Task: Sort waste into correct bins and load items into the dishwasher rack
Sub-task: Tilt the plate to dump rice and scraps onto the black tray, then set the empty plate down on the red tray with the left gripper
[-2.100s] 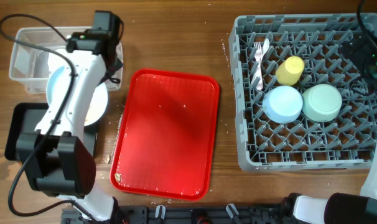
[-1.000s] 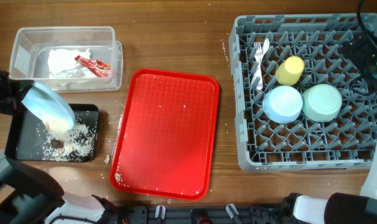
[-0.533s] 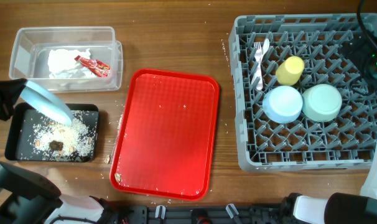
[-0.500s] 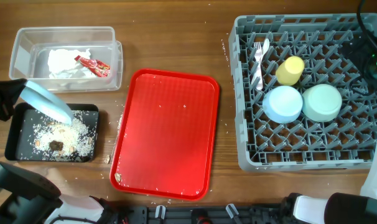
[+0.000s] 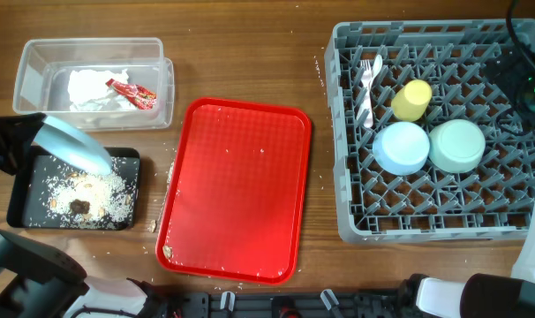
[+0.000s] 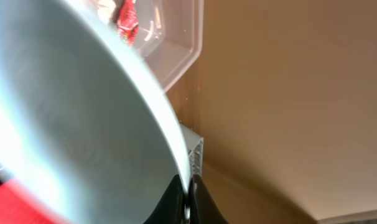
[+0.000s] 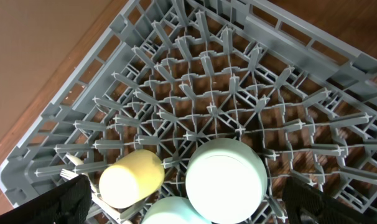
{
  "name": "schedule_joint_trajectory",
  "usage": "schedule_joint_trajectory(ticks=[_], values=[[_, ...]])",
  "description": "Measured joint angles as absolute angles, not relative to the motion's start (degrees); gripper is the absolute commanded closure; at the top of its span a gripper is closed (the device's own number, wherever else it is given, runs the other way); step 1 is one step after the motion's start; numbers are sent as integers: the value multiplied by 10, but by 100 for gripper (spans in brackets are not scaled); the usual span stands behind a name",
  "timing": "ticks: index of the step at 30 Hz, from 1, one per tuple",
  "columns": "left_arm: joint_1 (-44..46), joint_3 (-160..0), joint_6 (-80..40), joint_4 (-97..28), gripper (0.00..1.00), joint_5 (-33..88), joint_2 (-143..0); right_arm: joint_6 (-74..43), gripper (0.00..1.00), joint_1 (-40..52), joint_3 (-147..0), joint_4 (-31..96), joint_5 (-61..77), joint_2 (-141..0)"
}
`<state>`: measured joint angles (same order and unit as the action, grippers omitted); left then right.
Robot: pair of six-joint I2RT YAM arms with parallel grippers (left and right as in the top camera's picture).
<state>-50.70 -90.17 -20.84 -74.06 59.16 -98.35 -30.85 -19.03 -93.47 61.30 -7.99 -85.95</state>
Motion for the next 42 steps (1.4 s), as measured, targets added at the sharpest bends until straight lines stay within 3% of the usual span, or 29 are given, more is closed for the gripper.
schedule_joint_trajectory(ticks=[14,20,31,39,42], values=[[-529,-899,-187,-801,96,572,-983,-308,0,-190,-935,613,-80,-860],[-529,-899,-177,-762,96,580,-982,-309,0,-190,-935,613,-80,-860],[-528,-898,-138,-856,96,630,-979,-309,0,-190,-935,612,-80,-860],[-463,-898,-123,-921,96,603,-950,-309,0,-190,-935,613,-80,-860],[-394,-898,-123,-926,96,572,-919,-308,0,-190,-935,613,-80,-860]])
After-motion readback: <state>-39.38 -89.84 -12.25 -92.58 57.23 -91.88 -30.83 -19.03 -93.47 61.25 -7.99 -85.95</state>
